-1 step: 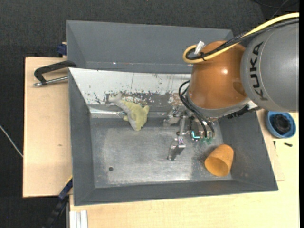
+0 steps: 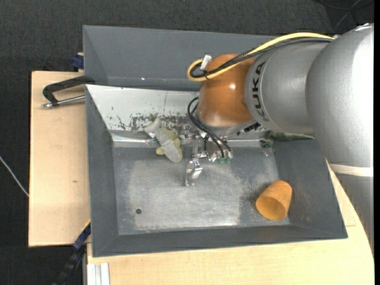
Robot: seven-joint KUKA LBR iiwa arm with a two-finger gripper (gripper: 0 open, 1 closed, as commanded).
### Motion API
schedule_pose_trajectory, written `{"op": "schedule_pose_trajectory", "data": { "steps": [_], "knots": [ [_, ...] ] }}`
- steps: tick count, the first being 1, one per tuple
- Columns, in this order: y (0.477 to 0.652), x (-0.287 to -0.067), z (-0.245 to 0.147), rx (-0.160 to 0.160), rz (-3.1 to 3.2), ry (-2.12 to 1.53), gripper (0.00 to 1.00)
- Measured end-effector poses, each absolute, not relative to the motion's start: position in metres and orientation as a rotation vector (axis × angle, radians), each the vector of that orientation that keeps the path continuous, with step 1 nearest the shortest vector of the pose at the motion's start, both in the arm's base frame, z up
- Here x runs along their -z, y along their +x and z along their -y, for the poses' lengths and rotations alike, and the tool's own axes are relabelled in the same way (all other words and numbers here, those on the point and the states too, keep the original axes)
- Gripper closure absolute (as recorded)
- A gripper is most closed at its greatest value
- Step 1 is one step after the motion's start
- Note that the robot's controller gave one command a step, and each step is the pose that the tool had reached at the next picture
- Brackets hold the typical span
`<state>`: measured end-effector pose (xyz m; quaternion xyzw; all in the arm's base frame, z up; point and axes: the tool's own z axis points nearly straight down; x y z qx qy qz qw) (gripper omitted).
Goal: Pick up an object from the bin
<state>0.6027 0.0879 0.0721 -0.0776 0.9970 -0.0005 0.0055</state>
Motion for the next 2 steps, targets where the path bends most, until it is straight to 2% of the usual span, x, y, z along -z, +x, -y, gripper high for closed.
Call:
{"op": "schedule_pose_trajectory", "data": {
  "steps": [1, 2],
  "knots": [
    [0.604, -0.102, -0.123, -0.006, -3.133, -0.016, 0.00],
    [0.603, -0.126, -0.173, -0.009, -3.122, 0.285, 0.00]
  ]
}}
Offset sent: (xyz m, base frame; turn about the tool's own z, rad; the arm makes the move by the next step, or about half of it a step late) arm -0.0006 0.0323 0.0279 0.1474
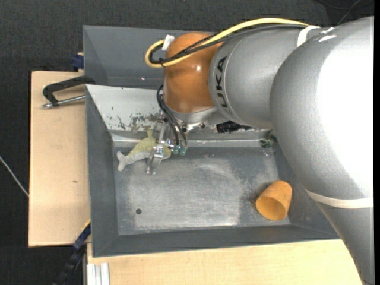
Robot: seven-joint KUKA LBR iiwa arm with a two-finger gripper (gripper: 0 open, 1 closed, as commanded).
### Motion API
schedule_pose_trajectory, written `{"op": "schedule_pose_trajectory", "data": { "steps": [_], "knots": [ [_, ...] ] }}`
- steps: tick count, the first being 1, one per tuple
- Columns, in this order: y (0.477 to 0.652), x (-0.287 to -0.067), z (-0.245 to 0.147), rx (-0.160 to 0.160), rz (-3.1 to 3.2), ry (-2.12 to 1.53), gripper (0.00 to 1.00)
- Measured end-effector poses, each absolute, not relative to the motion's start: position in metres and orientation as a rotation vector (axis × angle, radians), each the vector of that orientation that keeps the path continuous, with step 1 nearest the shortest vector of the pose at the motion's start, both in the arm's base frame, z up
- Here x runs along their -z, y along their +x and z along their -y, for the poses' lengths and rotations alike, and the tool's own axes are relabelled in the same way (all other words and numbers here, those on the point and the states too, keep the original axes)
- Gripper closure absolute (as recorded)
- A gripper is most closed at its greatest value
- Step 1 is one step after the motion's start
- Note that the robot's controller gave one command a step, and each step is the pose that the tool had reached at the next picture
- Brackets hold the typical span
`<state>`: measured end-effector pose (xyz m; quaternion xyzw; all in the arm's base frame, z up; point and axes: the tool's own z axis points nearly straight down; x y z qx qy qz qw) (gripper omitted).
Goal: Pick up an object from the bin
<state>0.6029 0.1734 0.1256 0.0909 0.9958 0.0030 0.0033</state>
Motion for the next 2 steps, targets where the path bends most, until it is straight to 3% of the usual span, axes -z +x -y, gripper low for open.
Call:
{"op": "schedule_pose_trajectory", "data": {
  "steps": [1, 2],
  "knots": [
    [0.607, -0.076, -0.178, -0.010, -3.095, 0.434, 0.00],
    [0.605, -0.077, -0.215, -0.009, -3.059, 0.630, 0.00]
  ]
}}
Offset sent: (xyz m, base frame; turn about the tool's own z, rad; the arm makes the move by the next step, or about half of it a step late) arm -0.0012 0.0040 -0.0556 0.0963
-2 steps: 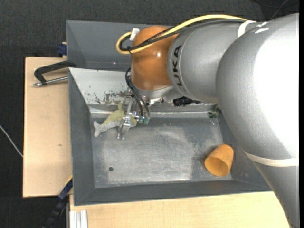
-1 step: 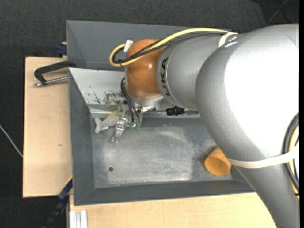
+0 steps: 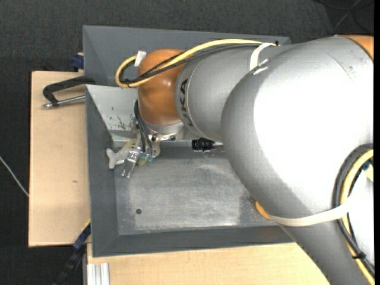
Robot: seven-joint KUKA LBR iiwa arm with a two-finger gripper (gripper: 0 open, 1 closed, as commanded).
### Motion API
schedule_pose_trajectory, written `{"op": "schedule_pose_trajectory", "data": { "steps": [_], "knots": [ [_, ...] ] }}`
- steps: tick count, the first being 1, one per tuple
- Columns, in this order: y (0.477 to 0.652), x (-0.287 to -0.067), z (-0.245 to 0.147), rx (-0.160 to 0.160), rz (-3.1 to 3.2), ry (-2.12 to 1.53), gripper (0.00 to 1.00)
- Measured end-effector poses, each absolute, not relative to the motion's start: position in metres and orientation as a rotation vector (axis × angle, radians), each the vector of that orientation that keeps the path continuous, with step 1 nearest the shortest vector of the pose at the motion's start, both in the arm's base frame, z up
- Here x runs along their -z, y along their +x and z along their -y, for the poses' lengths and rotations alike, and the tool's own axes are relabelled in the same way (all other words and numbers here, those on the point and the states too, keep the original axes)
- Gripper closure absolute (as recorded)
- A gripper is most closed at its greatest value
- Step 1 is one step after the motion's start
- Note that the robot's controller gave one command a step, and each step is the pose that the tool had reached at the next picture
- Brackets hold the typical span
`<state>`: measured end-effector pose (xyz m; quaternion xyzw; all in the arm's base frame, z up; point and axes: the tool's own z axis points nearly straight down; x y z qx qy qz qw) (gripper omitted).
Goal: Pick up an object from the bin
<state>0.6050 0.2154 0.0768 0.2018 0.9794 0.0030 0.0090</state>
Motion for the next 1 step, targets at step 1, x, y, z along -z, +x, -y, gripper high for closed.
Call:
{"op": "schedule_pose_trajectory", "data": {
  "steps": [1],
  "knots": [
    [0.6072, -0.0792, -0.2147, -0.013, -3.053, 0.629, 1.00]
  ]
}}
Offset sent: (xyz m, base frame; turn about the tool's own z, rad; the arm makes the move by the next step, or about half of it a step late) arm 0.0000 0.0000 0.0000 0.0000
